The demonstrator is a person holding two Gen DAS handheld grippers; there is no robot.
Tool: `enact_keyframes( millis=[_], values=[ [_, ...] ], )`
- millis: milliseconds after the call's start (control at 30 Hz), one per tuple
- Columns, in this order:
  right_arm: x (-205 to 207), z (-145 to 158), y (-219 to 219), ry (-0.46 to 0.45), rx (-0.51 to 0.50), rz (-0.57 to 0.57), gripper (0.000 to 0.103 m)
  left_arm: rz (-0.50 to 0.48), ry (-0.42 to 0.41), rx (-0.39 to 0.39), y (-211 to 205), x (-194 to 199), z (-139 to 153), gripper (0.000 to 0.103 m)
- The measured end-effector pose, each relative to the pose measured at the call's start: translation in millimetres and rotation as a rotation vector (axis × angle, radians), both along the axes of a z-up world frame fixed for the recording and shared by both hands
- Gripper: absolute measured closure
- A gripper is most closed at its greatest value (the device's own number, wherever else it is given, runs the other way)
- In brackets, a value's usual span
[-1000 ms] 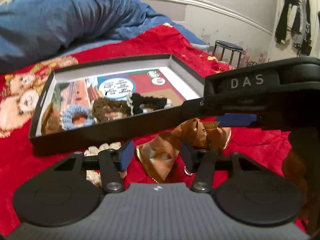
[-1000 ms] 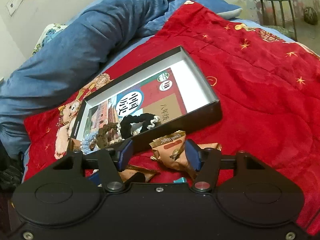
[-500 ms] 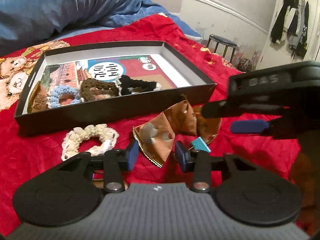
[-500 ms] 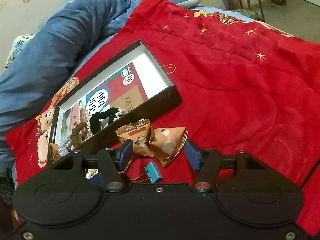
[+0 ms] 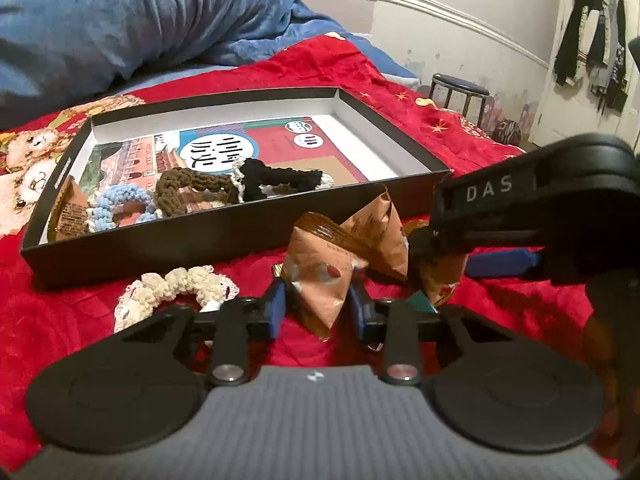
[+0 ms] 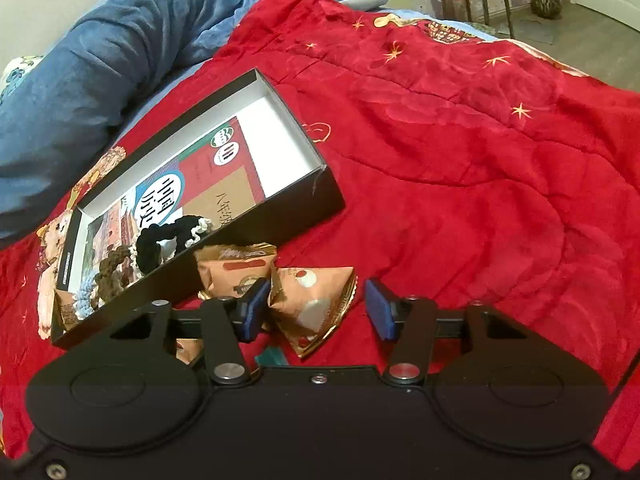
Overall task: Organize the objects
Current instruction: 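Close the left gripper on a brown triangular packet while the right gripper grasps another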
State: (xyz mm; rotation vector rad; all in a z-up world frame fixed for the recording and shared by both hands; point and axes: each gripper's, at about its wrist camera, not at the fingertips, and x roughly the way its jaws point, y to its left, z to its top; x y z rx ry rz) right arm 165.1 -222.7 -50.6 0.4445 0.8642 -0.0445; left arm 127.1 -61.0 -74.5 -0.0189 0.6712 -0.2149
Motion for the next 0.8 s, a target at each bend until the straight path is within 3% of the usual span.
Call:
enact_keyframes(
  millis=[100,367,800],
  values=[
    [2,2,6,0.002,-0.014,0.014,0.061,0.008,0.015,-0.021,4,1,1,0.074],
    [1,6,11,-0.003,0.002,0.004,0.066,0.016,0.026,-0.045,8,1,4,0.078],
    [-9,24,0,-0.081,0.062,-0.020,0.067,0.051,-0.024,-0.079,18,-4,18,0.084]
  ],
)
